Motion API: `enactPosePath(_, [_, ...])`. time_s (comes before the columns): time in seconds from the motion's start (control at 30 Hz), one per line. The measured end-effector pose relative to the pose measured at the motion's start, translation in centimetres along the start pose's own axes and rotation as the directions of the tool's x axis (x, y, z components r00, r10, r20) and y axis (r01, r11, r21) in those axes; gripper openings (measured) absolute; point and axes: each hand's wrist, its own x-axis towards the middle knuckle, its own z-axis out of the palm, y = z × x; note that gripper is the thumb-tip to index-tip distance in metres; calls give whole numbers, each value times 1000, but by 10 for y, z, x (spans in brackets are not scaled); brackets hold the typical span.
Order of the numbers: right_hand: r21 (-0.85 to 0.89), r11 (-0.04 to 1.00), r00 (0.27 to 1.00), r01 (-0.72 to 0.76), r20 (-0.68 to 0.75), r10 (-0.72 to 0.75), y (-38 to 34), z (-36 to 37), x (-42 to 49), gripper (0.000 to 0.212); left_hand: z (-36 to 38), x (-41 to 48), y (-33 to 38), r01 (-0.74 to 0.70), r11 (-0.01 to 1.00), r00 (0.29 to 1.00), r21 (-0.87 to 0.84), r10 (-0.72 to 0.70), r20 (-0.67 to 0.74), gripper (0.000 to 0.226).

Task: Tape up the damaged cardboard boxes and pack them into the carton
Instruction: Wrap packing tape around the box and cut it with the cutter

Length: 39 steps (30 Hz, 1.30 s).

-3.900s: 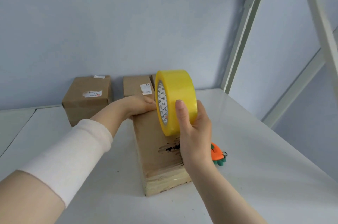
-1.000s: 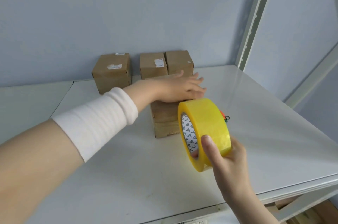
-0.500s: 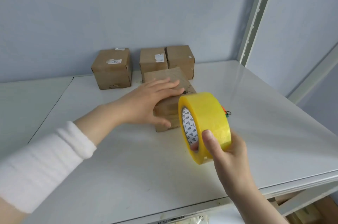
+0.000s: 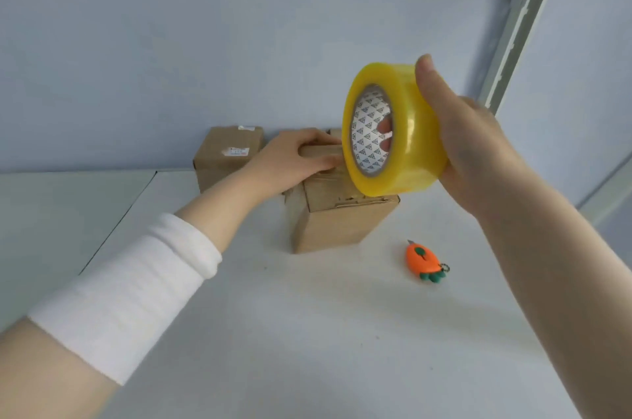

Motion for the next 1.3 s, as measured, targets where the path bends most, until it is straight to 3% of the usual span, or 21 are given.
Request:
enactPosePath(0.07, [12, 1000, 996, 0, 92, -1, 3, 3, 11, 41, 4, 7, -7, 50, 987, 994, -154, -64, -92, 15])
enactPosePath(0.13, [65, 997, 981, 39, 190, -51, 18, 5, 14, 47, 5, 14, -14, 102, 950, 983, -296, -141, -113, 18])
enactPosePath(0.2, [11, 994, 970, 105, 220, -105, 35, 10, 14, 49, 5, 21, -21, 149, 913, 969, -379, -211, -128, 13])
enactPosePath(0.5, [-38, 977, 977, 211, -21, -212, 43, 15, 19, 47, -1, 49, -46, 332, 762, 894, -557, -442, -72, 6])
enactPosePath(0.7, [-30, 956, 946, 291, 157, -283, 73, 4, 1, 59, -2, 52, -51, 355, 758, 889, -548, -455, -53, 5])
enactPosePath(1.0, [21, 949, 948, 315, -53, -313, 91, 10, -39, 30, -2, 53, -49, 380, 770, 889, -513, -457, -27, 5])
enactPosePath(1.17, [102, 977, 979, 186, -110, -174, 118, 6, -59, 60, -1, 53, -49, 389, 779, 889, -493, -457, -20, 8])
enactPosePath(1.23, [85, 982, 981, 169, -106, -159, 121, 9, -57, 60, 0, 52, -47, 351, 794, 901, -497, -431, -52, 9])
enactPosePath(1.3, [57, 979, 978, 197, -85, -192, 121, 12, -55, 42, -1, 45, -50, 208, 846, 932, -490, -323, -162, 19])
